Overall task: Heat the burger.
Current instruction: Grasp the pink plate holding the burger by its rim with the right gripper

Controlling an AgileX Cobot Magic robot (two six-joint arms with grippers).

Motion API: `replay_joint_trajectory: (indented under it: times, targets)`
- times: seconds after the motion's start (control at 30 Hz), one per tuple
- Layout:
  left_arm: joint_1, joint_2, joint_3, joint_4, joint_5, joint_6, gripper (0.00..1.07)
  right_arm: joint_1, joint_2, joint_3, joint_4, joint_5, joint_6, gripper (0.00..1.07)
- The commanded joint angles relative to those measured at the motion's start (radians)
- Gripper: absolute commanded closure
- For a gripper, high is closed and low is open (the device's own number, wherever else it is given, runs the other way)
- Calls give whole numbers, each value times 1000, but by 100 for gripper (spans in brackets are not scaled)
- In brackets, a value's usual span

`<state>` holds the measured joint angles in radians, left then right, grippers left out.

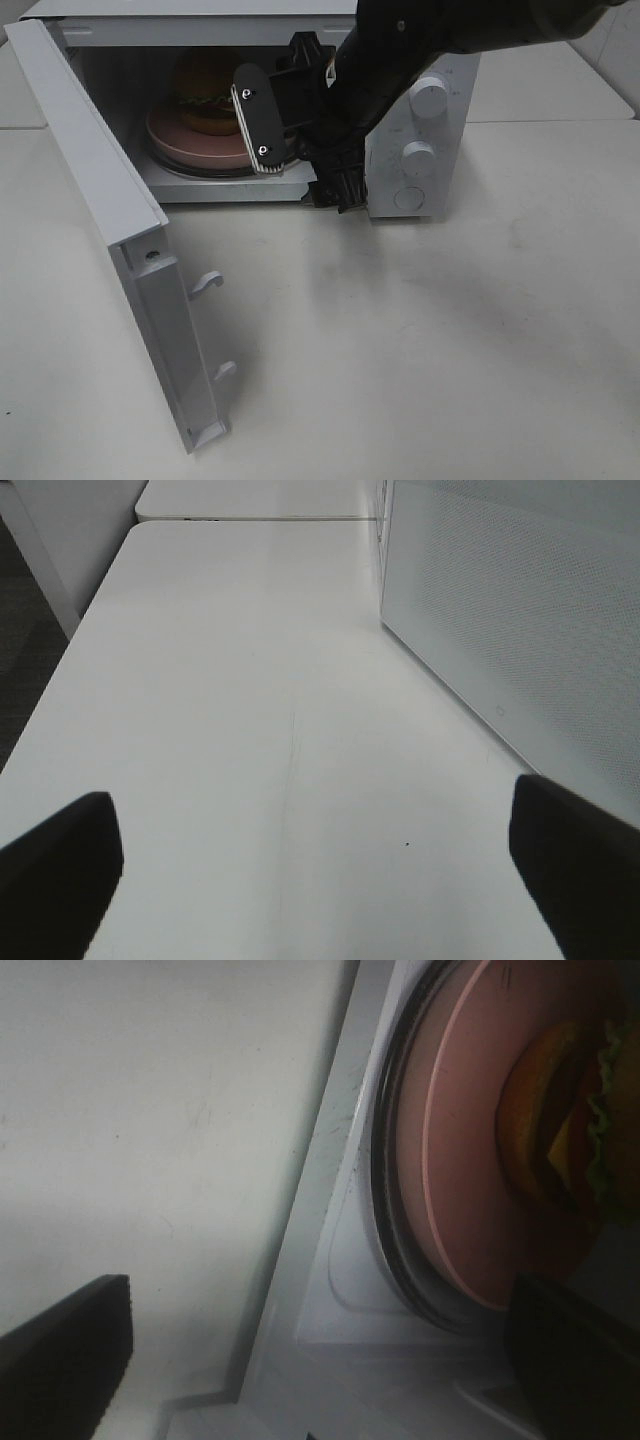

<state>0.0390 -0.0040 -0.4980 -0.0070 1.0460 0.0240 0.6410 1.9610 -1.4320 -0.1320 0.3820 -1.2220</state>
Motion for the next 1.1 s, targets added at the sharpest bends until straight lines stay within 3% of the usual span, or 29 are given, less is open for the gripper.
replay_joint_trajectory:
  times: [0.03, 0.63, 1.1]
  targets:
    - [1, -21, -2, 0, -8, -6, 3, 4, 56, -52, 11, -9, -22, 12]
    - [1, -21, -2, 0, -8, -6, 3, 2, 304, -327, 37, 14, -18, 16]
    - [1, -21, -2, 0, -8, -6, 3, -11, 403, -478, 34, 56, 10, 18]
